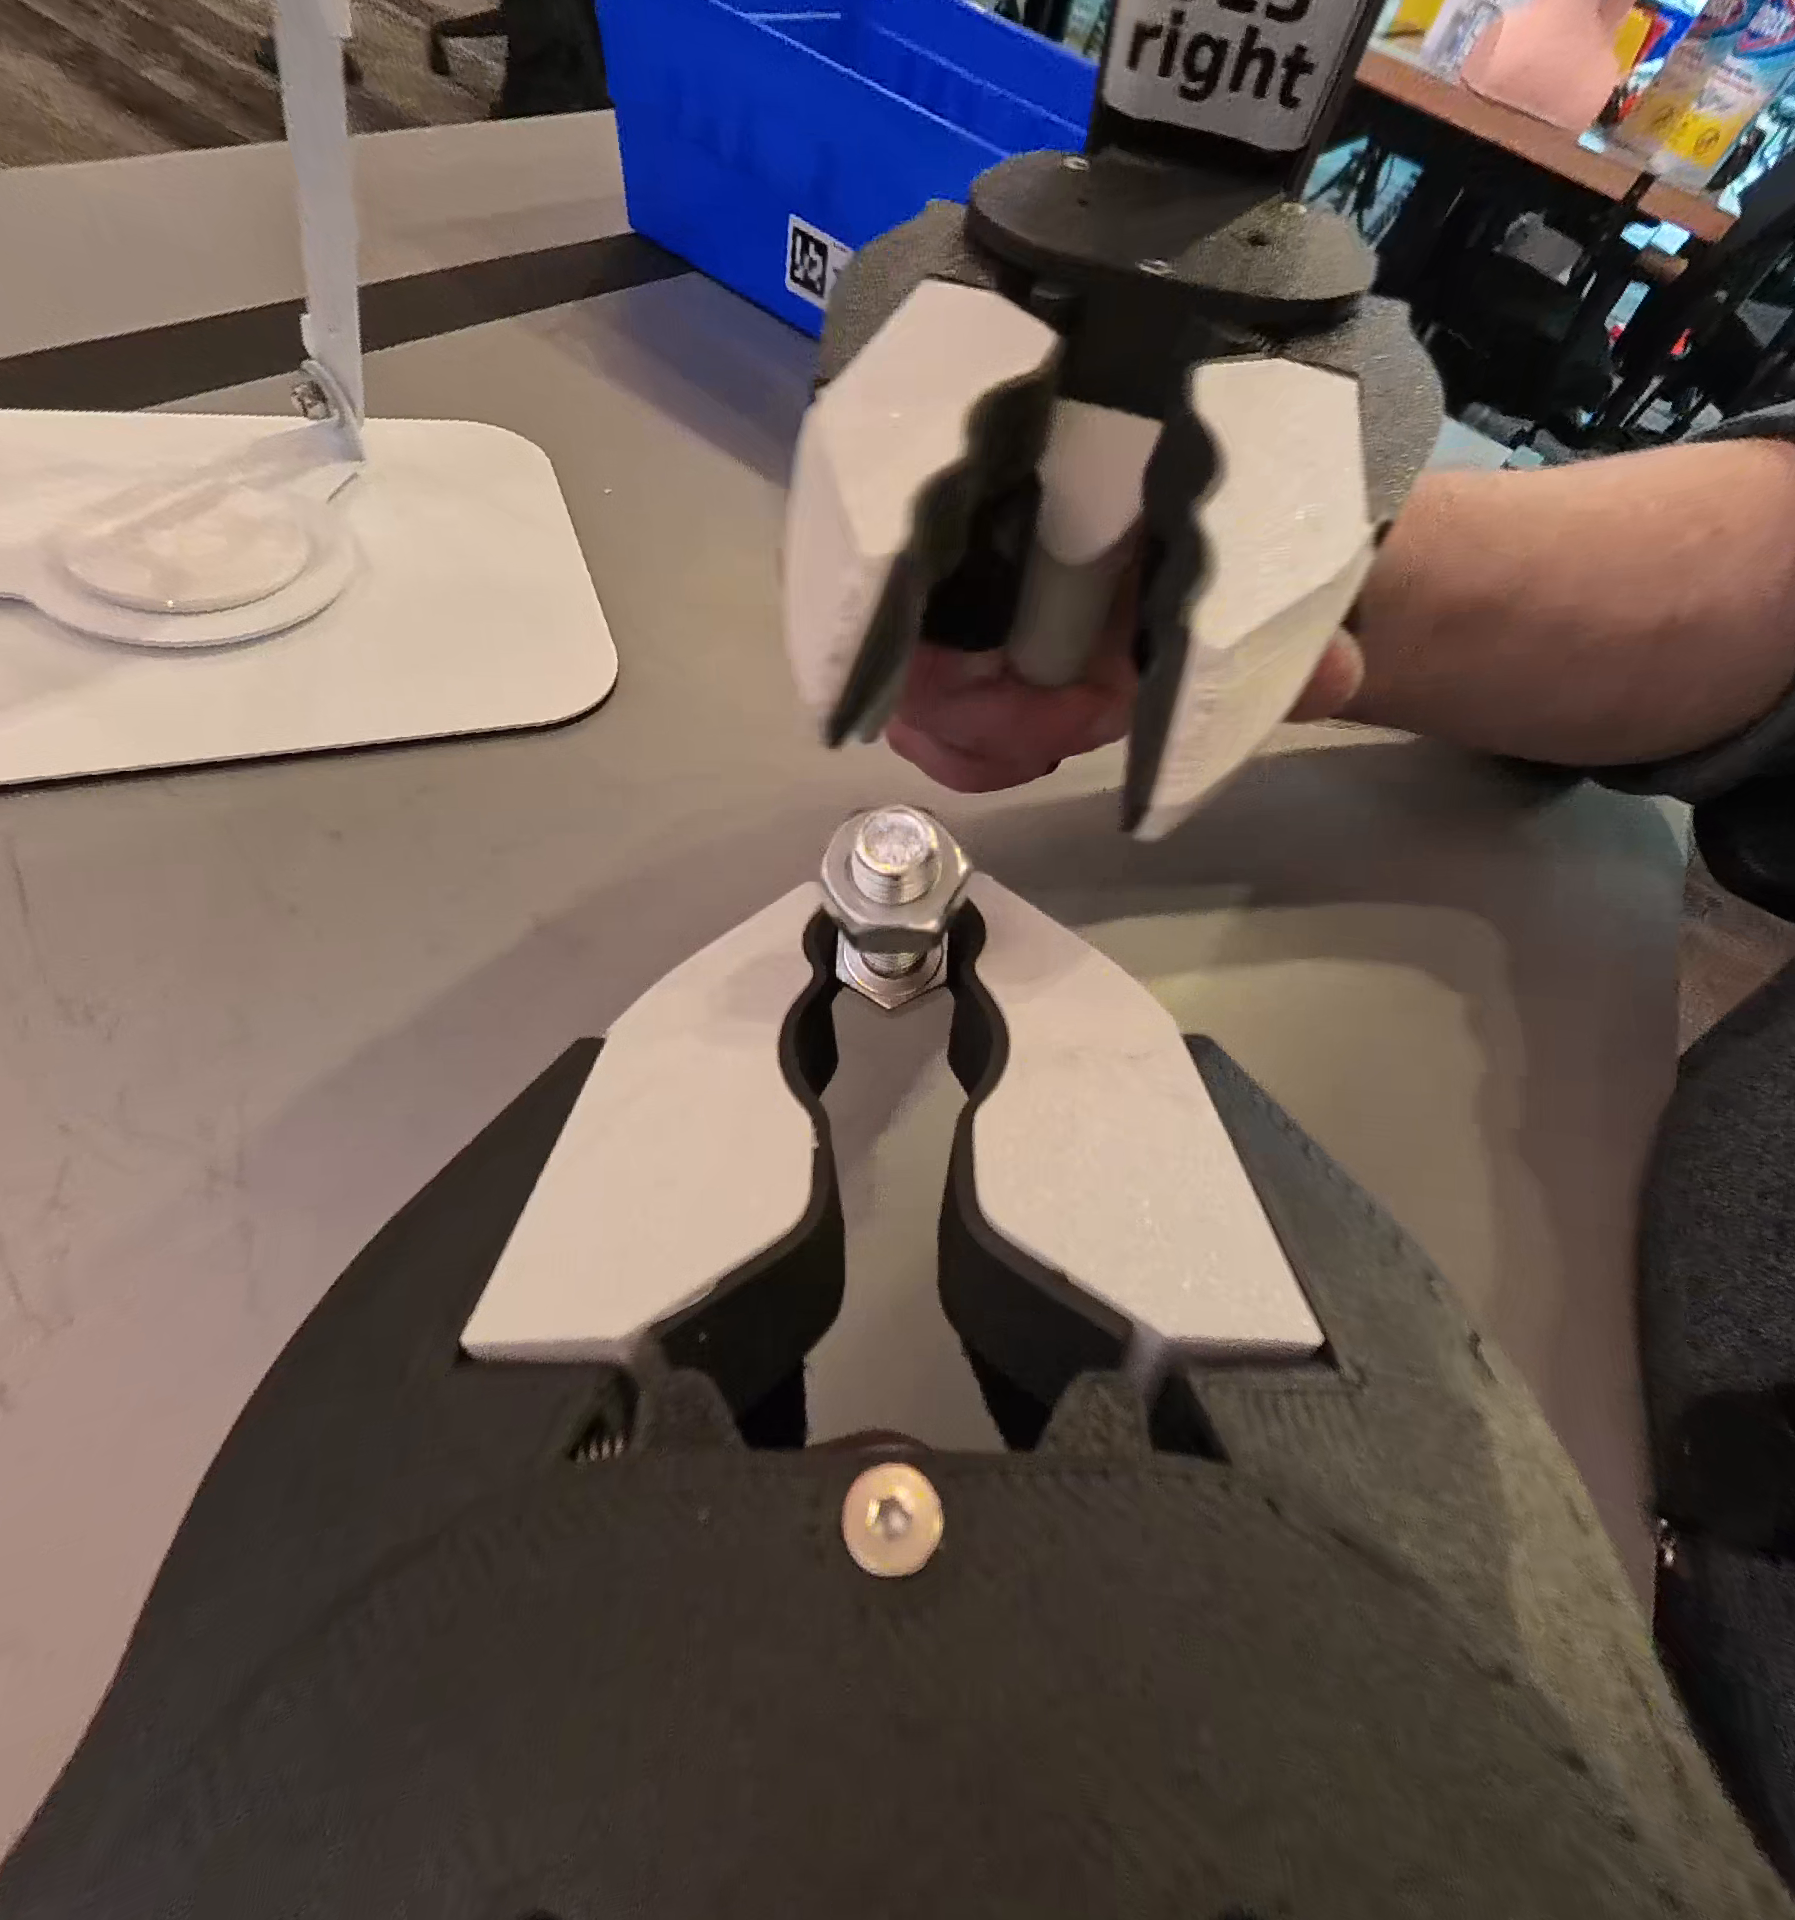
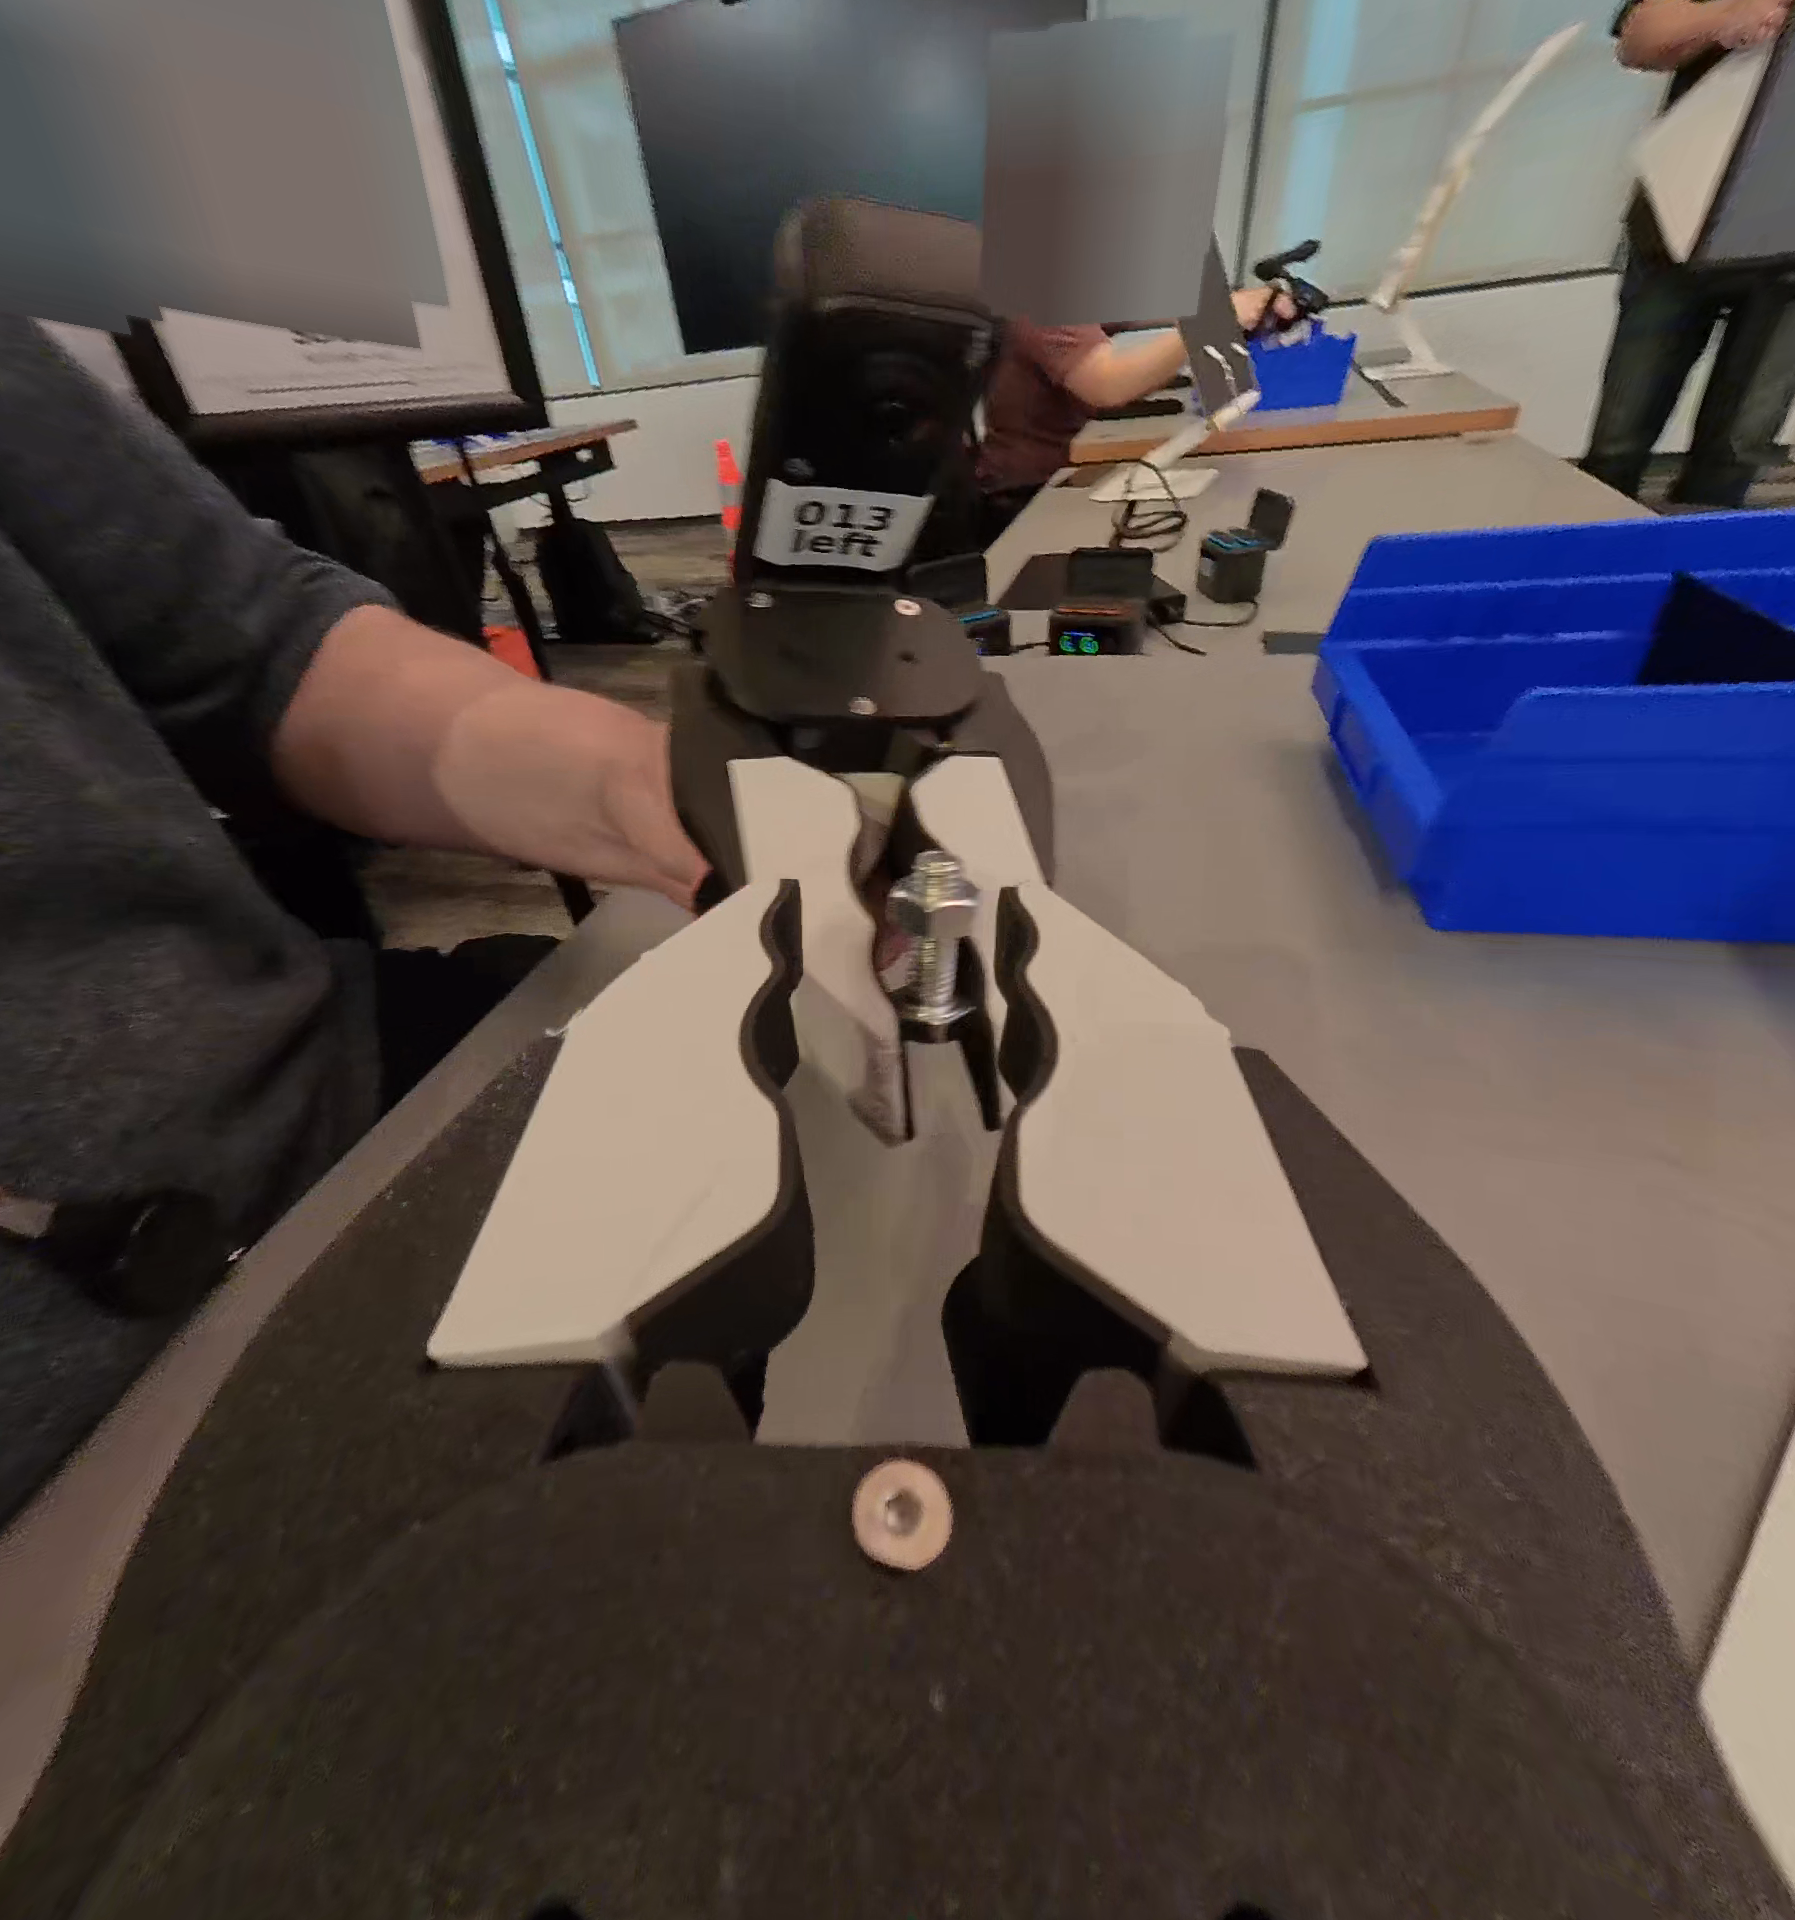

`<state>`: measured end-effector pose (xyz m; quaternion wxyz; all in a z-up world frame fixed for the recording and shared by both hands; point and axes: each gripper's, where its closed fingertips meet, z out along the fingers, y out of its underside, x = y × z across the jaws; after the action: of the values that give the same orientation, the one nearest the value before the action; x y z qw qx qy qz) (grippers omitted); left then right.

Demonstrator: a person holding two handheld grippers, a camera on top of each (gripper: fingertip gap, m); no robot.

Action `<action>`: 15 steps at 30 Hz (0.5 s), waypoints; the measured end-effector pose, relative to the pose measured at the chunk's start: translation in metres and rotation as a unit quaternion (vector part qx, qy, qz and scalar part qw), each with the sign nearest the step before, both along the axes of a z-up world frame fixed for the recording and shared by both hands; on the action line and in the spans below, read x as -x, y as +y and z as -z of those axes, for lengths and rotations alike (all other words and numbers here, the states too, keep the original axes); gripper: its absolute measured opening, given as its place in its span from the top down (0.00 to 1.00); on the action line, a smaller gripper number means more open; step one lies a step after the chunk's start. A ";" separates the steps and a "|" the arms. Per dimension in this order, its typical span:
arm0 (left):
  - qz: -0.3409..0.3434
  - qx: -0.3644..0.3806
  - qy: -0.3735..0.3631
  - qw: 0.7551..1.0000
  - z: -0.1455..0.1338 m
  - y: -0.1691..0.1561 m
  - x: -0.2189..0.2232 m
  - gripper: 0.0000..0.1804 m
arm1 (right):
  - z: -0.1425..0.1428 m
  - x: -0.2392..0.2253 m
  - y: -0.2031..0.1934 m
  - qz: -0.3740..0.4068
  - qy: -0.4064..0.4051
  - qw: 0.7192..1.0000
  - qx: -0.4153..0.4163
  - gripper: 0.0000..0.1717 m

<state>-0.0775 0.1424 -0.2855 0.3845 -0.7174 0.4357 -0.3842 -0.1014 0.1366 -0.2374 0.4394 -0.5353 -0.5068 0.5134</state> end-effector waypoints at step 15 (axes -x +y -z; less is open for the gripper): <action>0.013 -0.007 -0.007 1.000 -0.004 -0.005 -0.003 0.90 | 0.014 0.010 -0.001 -0.008 -0.030 1.000 0.004 0.91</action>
<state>-0.0744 0.1376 -0.2818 0.3872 -0.7063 0.4451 -0.3914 -0.1112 0.1353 -0.2509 0.4180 -0.5482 -0.5216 0.5027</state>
